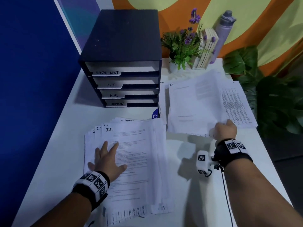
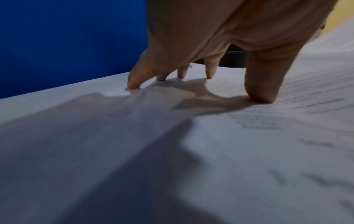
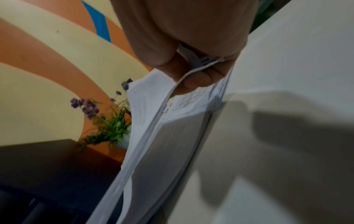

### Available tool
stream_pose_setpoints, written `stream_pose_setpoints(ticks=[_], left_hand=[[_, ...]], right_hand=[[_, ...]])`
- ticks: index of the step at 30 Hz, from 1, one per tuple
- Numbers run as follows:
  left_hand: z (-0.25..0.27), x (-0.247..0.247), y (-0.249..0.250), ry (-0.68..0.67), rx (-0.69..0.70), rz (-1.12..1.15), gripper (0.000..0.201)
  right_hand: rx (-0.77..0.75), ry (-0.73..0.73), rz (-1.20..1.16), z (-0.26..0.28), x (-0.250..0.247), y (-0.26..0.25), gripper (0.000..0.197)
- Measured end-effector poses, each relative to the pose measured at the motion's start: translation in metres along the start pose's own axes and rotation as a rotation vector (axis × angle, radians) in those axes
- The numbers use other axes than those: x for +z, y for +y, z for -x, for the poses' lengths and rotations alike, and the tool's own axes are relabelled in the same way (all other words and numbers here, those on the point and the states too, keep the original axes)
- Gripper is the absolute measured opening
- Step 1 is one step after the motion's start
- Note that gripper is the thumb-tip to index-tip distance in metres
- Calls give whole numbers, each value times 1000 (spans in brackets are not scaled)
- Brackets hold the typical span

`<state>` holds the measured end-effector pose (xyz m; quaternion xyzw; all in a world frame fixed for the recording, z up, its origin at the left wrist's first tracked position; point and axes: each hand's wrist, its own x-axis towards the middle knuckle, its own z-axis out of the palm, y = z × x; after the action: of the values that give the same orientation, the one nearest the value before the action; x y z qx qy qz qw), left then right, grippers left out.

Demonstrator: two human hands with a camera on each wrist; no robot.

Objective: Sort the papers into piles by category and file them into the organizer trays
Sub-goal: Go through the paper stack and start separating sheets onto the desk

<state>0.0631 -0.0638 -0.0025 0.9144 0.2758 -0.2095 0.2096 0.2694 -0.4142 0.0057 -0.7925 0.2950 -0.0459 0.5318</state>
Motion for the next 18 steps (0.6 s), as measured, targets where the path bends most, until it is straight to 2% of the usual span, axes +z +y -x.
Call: stream_pose_setpoints(ticks=[1,4,9,12,14,16,18], left_hand=[[-1,1,-2,-3,0,-4,93],[-3,3,-5,-13,1,-15,94],[-2,4,-11,7,14,19,93],[0,1,-20,95,-54,41,88],[2,-4,-30,159,-156,97,88],[4,-8,-43,181,-223,189,95],[5,-9,-55,189,-237,250,108]], right_hand=[[-15,-22,-19,0,9,-2,14],[-7,-124,-26,2,31,-6,50],[-141,-256,41,7,41,-4,77],[-334,-186,334,17,38,-3,70],[-374,-140,503,32,38,2,55],[-352,-216,616,53,39,10,37],[-336,-330,705,73,43,20,27]])
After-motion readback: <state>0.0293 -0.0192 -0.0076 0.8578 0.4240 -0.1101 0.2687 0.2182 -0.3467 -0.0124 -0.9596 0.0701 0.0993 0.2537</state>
